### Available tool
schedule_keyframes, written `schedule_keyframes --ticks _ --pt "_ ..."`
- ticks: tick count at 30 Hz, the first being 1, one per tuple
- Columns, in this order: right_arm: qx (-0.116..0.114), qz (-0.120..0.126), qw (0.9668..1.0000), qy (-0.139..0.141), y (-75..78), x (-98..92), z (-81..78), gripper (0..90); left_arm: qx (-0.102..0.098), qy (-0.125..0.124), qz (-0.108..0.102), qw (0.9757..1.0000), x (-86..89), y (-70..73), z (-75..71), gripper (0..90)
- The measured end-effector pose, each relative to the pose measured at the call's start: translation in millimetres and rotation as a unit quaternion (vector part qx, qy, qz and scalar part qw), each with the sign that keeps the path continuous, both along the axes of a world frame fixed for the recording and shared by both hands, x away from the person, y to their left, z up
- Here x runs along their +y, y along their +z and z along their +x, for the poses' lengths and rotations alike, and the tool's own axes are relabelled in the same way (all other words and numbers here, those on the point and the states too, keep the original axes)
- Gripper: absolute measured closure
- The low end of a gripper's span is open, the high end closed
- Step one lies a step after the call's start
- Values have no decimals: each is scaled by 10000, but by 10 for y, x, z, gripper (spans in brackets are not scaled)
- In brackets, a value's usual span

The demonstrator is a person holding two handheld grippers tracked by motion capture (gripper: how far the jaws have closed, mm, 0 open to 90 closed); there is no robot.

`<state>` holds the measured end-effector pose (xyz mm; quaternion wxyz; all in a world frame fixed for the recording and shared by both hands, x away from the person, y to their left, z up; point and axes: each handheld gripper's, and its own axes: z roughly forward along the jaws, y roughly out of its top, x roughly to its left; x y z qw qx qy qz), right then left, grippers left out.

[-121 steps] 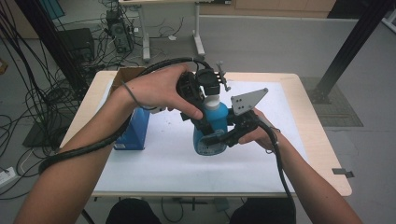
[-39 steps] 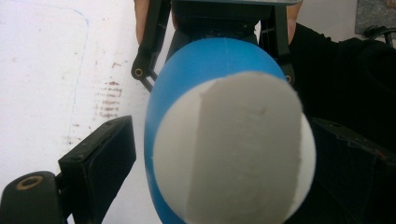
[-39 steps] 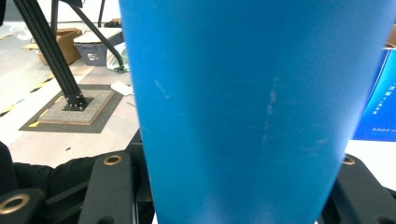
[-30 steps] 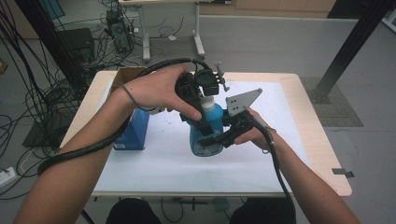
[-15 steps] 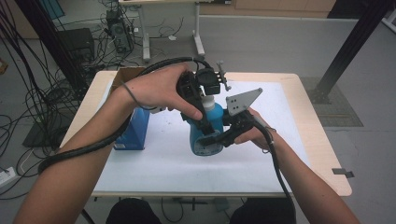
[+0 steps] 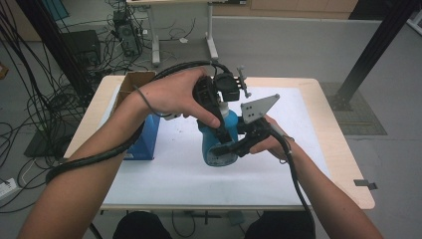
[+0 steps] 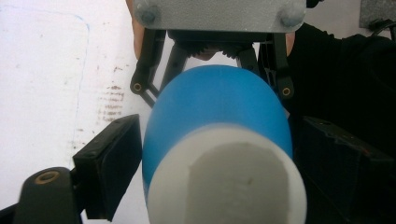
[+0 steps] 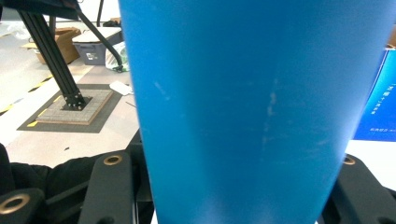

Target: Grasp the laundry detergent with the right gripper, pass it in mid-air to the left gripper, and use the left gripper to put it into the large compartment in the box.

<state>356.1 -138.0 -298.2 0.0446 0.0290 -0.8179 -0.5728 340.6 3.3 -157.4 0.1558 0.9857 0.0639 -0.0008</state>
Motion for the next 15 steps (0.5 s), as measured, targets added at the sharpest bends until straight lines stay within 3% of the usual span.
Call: schedule_keyframes --ticks 15 --pt "10 6 10000 0 -3 12 -6 442 7 35 108 9999 -12 15 -5 289"
